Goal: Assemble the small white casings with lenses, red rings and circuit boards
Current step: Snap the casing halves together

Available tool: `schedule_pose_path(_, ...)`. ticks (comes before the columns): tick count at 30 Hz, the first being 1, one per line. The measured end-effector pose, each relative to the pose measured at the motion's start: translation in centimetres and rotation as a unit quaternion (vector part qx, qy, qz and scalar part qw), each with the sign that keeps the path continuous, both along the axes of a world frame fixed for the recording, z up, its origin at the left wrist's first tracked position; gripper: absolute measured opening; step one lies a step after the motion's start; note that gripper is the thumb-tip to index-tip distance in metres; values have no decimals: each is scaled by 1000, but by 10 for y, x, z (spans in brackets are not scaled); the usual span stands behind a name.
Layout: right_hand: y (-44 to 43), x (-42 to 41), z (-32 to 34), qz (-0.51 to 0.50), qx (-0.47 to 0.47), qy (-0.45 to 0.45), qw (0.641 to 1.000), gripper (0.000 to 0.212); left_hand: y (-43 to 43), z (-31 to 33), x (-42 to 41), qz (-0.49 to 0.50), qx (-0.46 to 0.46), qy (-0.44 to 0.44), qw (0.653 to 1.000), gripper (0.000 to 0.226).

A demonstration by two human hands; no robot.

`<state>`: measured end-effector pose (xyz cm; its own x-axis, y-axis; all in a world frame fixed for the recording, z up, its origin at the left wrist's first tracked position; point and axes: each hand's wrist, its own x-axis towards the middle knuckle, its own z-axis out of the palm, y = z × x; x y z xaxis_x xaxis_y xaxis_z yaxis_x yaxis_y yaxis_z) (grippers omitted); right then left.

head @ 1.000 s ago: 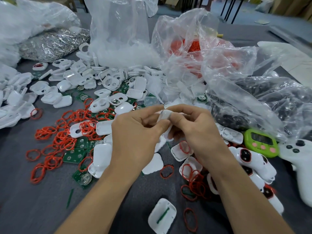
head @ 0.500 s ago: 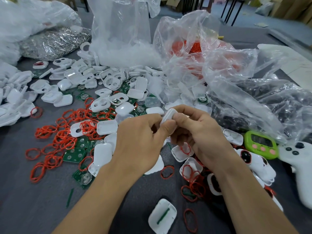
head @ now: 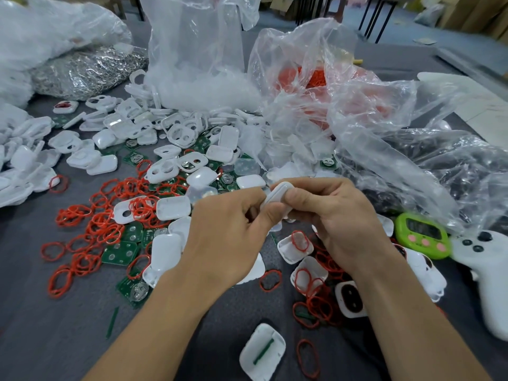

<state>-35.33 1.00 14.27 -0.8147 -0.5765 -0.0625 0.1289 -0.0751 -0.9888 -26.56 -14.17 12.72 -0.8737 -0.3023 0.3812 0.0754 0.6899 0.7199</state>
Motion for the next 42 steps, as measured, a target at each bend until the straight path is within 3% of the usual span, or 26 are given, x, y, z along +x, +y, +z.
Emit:
schedule_pose_path(11, -3, 4, 2, 16, -3, 107, 994, 14, -6, 4, 0, -15, -57, -6, 998, 49)
schedule_pose_path(19, -7, 10, -1, -23, -5, 119, 993, 16, -3, 7, 3, -16, -53, -15, 998, 45)
schedule_pose_path(21, -8, 7, 1, -22, 8, 95, 995, 16, -2, 6, 1, -15, -9, -17, 1000, 48)
schedule_pose_path(25, 0, 0, 6, 7, -38, -53, 998, 24, -1, 5, -8, -19, 104, -4, 994, 55)
schedule_pose_path(28, 2, 0, 7, 9, -21, -40, 999, 30, -4, 3, -11, -35, 156, -6, 987, 58)
schedule_pose_path(32, -2, 1, 4, -57, 4, -26, 998, 16, -4, -2, -9, -51, 175, -31, 983, 49)
schedule_pose_path(36, -8, 5, -3, -97, 32, -4, 995, 19, -4, -4, -10, -73, 153, -89, 982, 34)
schedule_pose_path(42, -15, 8, -5, -113, 12, -12, 993, 16, -1, 0, -10, -55, 144, -55, 986, 30)
